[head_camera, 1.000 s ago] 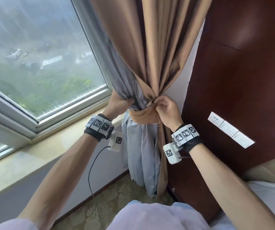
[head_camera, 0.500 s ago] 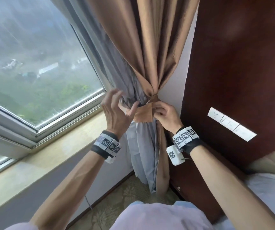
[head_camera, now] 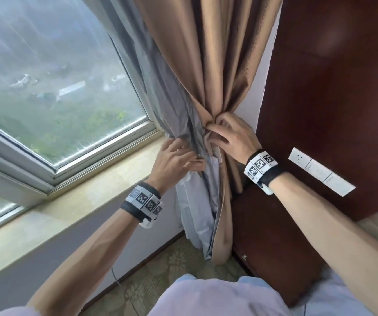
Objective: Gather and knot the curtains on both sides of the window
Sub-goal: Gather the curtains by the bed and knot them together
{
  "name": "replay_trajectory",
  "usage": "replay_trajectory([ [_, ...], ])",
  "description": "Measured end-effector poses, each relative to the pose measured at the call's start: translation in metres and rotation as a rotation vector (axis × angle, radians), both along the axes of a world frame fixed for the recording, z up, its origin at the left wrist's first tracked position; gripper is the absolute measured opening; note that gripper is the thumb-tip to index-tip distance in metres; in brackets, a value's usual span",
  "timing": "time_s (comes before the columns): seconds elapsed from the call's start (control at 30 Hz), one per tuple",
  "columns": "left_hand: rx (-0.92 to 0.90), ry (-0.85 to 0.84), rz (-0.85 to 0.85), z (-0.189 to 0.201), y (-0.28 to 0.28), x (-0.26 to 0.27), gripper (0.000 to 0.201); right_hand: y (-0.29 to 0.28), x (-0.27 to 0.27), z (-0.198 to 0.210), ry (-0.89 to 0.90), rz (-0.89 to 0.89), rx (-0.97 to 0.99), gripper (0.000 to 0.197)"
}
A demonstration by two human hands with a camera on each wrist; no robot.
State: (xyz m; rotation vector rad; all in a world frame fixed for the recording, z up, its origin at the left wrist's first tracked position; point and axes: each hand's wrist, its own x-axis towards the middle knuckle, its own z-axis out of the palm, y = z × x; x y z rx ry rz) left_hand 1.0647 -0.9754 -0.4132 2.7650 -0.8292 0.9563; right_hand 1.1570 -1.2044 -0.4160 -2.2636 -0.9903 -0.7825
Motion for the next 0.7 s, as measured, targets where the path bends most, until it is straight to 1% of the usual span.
replay_trajectory([
  [0.1, -0.02, -0.065, -0.083, 0.0, 0.001, -0.007, 0.02, 0.001, 0.012, 0.007, -0.012, 0.06, -0.03, 0.025],
  [0.17, -0.041, -0.088, -0.132, 0.0, -0.004, -0.014, 0.016, 0.006, 0.013, 0.011, 0.004, 0.073, -0.031, 0.023],
  [0.27, -0.027, -0.065, -0.172, -0.003, -0.019, -0.02, 0.021, 0.013, 0.014, 0.009, 0.045, 0.064, -0.02, 0.021],
  [0.33, -0.001, -0.032, -0.191, -0.004, -0.031, -0.015, 0.012, 0.014, 0.017, 0.008, 0.055, 0.073, -0.046, 0.018],
  [0.4, 0.022, 0.0, -0.169, 0.0, -0.038, -0.003, 0.004, 0.014, 0.019, 0.011, 0.077, 0.093, -0.076, 0.017],
  [0.47, 0.051, 0.001, -0.102, 0.005, -0.042, 0.009, 0.007, 0.015, 0.022, 0.016, 0.123, 0.111, -0.098, 0.019],
  [0.53, 0.061, -0.032, -0.026, 0.007, -0.041, 0.018, 0.011, 0.015, 0.026, 0.021, 0.193, 0.138, -0.104, 0.02],
  [0.63, -0.001, -0.086, 0.055, 0.004, -0.039, 0.022, 0.022, 0.013, 0.029, 0.033, 0.358, 0.176, -0.09, 0.018],
  [0.7, -0.051, -0.126, 0.09, -0.001, -0.04, 0.022, 0.025, 0.009, 0.029, 0.041, 0.429, 0.187, -0.107, 0.017],
])
